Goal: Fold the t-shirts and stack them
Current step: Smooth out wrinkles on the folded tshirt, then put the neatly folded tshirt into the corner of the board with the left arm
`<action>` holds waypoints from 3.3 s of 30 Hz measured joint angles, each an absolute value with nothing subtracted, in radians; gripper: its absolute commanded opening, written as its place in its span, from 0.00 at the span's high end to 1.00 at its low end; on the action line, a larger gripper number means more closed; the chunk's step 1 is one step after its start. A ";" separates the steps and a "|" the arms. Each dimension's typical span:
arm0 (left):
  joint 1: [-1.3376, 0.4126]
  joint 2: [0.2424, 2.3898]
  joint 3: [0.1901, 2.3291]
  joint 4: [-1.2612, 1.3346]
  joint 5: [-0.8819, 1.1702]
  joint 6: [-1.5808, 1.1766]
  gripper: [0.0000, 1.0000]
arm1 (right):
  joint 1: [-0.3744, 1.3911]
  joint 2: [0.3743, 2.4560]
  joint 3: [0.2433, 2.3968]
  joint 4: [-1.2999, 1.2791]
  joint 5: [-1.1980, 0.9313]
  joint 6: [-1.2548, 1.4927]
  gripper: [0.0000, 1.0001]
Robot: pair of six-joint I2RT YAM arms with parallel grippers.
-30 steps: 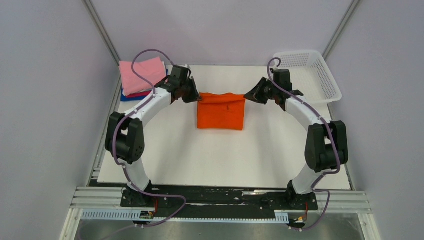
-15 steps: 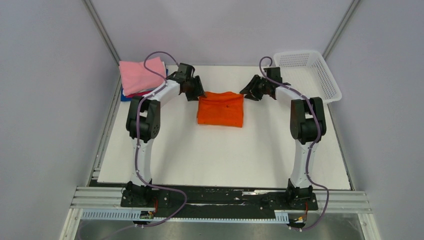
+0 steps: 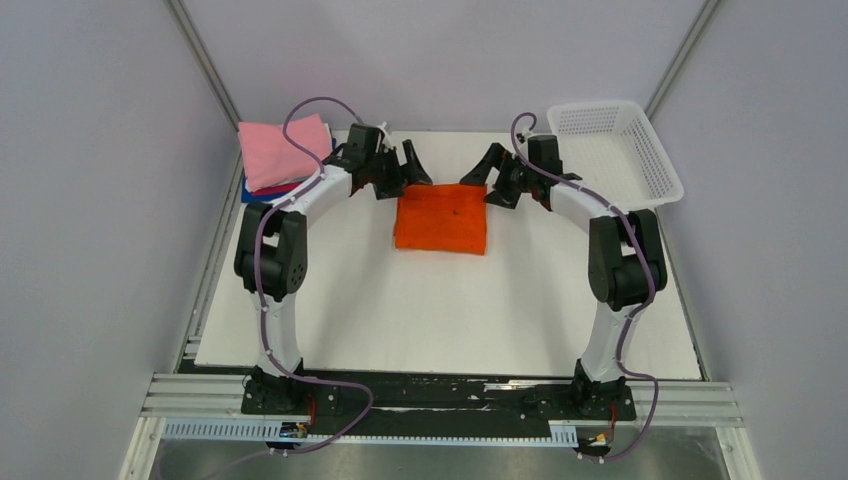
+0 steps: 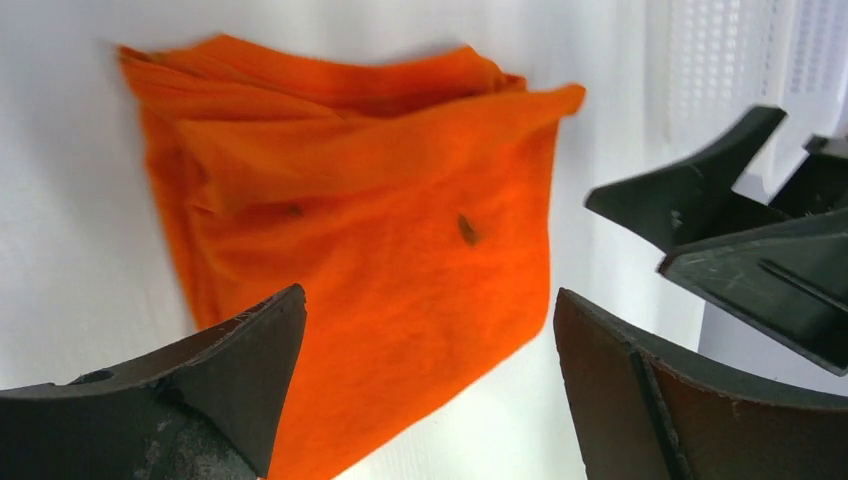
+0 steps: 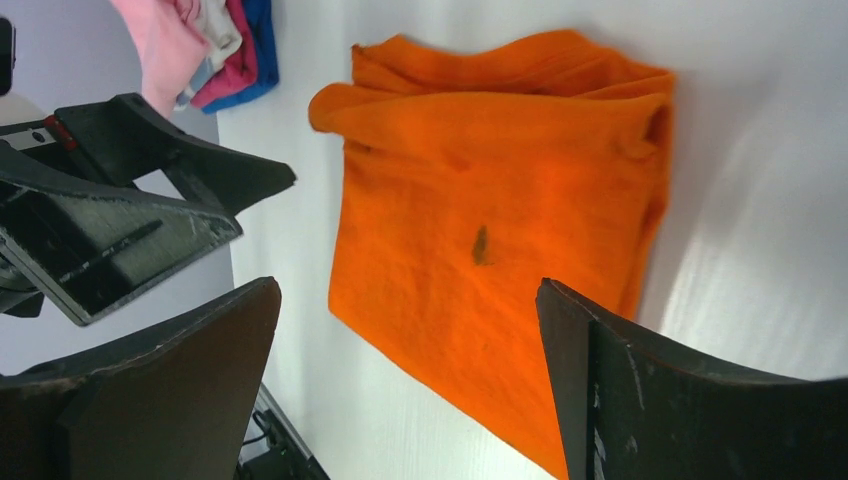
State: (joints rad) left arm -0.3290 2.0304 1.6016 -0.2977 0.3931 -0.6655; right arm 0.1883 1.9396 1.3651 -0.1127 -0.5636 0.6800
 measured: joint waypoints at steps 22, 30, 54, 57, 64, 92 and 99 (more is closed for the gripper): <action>-0.345 2.404 1.964 -0.311 0.312 -0.675 0.00 | 0.208 2.325 1.657 0.038 -0.595 0.747 0.00; -0.357 2.120 1.507 -0.199 0.304 -0.683 0.00 | 0.234 2.069 1.266 0.105 -0.548 0.754 0.00; -0.456 1.383 0.845 -0.341 0.006 -0.785 0.00 | 0.300 1.026 0.634 -0.064 -0.027 0.730 0.00; -0.463 1.402 0.780 -0.340 0.006 -0.835 0.04 | 0.299 0.974 0.606 -0.081 0.031 0.730 0.00; -0.465 1.514 0.777 -0.264 0.016 -0.906 0.26 | 0.298 0.963 0.603 -0.122 0.097 0.713 0.00; -0.509 2.315 1.989 -0.787 -0.661 -0.474 1.00 | 0.291 0.968 0.603 -0.143 0.323 0.603 0.00; -0.417 2.344 2.085 -0.728 -0.848 -0.234 1.00 | 0.291 1.061 0.603 -0.136 0.377 0.576 0.00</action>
